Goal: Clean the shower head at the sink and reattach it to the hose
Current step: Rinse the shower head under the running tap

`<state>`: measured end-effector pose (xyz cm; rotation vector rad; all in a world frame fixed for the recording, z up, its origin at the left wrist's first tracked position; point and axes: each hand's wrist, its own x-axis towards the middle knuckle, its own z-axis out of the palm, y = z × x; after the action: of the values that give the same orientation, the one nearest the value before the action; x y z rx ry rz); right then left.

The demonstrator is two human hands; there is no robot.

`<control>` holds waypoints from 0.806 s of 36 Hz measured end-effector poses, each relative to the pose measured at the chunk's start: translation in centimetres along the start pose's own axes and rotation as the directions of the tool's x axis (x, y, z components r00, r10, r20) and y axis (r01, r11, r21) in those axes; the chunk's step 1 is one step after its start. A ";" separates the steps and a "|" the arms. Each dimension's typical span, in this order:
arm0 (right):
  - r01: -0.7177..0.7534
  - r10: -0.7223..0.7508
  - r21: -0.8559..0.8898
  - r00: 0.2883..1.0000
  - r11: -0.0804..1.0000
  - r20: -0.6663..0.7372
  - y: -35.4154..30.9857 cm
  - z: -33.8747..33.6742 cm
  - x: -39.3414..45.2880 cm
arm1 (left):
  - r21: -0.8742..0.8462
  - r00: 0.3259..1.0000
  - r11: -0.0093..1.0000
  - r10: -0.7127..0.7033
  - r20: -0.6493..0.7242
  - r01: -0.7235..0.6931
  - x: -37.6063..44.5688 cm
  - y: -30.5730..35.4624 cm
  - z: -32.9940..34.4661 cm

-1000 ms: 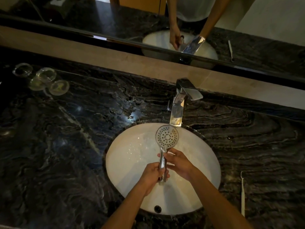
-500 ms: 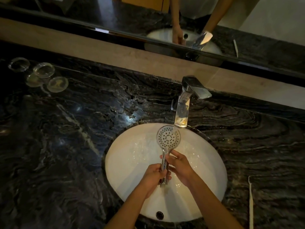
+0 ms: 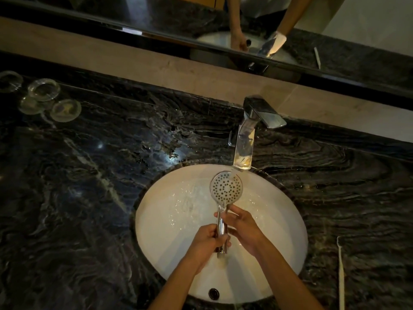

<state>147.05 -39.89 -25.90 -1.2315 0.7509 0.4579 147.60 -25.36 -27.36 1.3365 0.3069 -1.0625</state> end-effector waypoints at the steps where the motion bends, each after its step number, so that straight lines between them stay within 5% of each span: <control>1: -0.002 0.002 0.002 1.000 1.000 -0.002 0.1 0.0 0.0 | 0.009 1.000 1.000 0.004 -0.001 -0.004 0.0 0.0 -0.1; 29: 0.087 -0.085 0.065 0.995 0.994 -0.044 -1.6 1.0 0.4 | 0.051 0.999 0.999 0.012 0.037 -0.014 1.7 1.4 -0.7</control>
<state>148.70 -39.42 -25.00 -1.2082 0.7390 0.3353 149.83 -25.65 -27.86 1.3613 0.2444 -1.0890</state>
